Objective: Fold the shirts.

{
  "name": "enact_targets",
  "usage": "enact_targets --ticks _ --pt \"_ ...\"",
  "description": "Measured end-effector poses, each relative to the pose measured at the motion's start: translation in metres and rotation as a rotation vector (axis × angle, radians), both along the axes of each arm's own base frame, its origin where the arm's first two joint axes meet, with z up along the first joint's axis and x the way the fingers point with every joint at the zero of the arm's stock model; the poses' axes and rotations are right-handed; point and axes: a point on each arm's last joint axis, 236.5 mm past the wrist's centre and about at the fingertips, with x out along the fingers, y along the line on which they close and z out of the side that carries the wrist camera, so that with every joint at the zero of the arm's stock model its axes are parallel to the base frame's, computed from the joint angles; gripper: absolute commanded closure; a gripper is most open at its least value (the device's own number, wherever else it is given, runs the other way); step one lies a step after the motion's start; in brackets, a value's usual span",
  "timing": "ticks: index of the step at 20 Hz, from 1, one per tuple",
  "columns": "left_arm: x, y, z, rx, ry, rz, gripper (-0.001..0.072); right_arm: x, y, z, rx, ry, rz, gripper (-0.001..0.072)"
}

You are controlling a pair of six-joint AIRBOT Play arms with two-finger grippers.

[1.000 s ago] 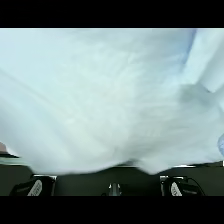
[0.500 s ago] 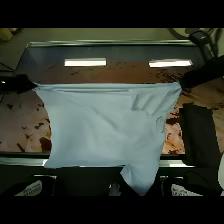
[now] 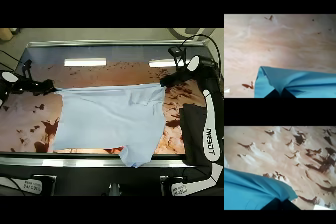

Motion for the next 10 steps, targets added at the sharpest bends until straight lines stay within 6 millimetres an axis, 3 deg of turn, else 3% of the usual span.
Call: enact_targets --ticks 3,7,10 --pt "-0.006 0.000 -0.015 0.017 0.041 -0.059 0.0686 -0.033 0.006 -0.020 -0.012 0.154 0.069 0.0691" --pt "-0.050 0.004 -0.042 0.064 0.222 -0.166 0.0686 -0.100 0.010 -0.066 -0.009 0.429 0.158 0.0691" --pt "-0.083 0.002 -0.056 0.065 0.345 -0.218 0.0686 -0.133 0.019 -0.094 0.033 0.544 0.171 0.0691"
